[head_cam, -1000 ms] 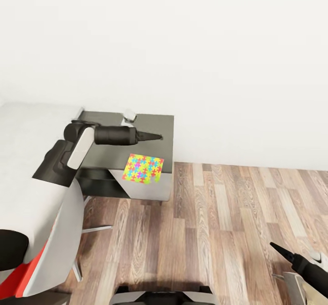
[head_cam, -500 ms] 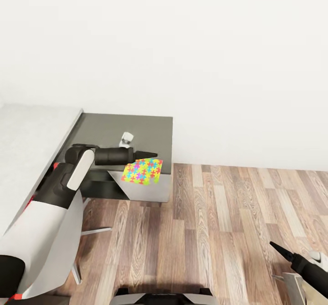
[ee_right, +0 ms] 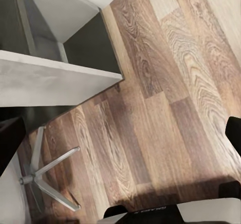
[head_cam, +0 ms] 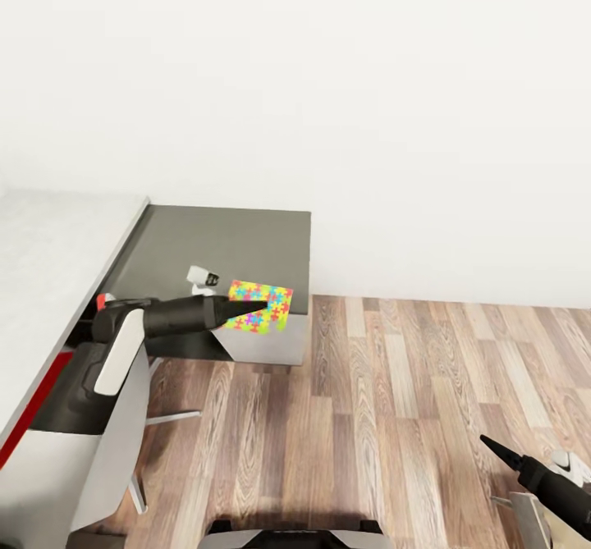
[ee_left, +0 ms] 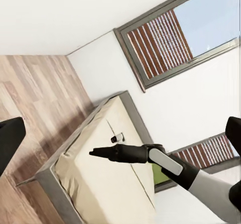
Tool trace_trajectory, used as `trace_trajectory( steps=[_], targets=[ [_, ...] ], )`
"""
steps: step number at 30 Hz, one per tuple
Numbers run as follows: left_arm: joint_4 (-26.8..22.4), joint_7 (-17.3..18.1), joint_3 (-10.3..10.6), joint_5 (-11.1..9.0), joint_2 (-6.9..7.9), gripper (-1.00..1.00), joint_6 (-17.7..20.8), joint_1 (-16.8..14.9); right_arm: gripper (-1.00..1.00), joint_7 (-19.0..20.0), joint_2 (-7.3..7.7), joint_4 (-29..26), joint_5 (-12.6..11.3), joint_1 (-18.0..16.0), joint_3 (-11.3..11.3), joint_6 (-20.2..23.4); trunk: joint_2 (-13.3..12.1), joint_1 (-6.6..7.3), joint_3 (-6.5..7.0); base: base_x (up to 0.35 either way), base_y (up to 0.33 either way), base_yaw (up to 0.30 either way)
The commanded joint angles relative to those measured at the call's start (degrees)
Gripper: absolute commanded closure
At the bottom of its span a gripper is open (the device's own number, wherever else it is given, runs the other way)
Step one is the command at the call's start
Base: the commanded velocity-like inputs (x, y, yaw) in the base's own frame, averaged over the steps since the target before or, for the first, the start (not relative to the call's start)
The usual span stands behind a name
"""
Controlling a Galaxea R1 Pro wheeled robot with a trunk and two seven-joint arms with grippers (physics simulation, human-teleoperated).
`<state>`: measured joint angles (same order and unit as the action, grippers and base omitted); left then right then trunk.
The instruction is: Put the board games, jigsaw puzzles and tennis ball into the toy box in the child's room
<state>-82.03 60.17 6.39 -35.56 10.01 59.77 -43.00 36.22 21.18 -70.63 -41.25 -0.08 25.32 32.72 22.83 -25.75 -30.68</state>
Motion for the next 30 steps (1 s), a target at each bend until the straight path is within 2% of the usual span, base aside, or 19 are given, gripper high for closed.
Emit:
trace_trajectory(
  steps=[1,10,20,24,28,30],
  targets=[
    [-0.34,0.44,0.04,-0.05,0.03,-1.0,0.23,0.26,-1.0,-0.01,0.0,-0.04,-0.35,-0.01,0.0,0.43,0.09,-0.03,-0.07,0.0,0.0,-0.134],
    [-0.89,0.92,0.34,0.03,-0.37,-1.0,-0.03,2.91,-1.0,-0.01,0.0,0.12,-0.32,-0.01,-0.08,0.42,0.09,-0.03,-0.07,0.0,0.0,-0.232],
    [-0.94,0.24,0.11,0.55,-0.51,-1.0,-1.06,8.65,-1.0,-0.05,0.0,-0.35,-0.32,-0.01,-0.13,0.09,0.09,-0.03,-0.07,0.0,0.0,-0.277],
    [-0.94,0.18,-0.02,0.7,-0.48,-1.0,-3.22,10.68,-1.0,-0.02,-0.2,-0.56,-0.36,-0.01,-0.23,-1.61,0.09,-0.03,-0.07,0.0,0.0,-0.28],
    [-0.94,0.2,-0.15,0.8,-0.42,-1.0,-4.46,12.19,-1.0,-0.03,-0.67,-0.62,-0.34,-0.01,-1.33,-2.53,0.09,-0.03,-0.07,0.0,0.0,-0.28],
    [-0.94,0.17,-0.24,0.79,-0.32,-1.0,-4.82,13.07,-1.0,-0.06,-0.83,-0.63,-0.33,-0.01,-2.58,-2.78,0.09,-0.03,-0.07,0.0,0.0,-0.28]
  ],
)
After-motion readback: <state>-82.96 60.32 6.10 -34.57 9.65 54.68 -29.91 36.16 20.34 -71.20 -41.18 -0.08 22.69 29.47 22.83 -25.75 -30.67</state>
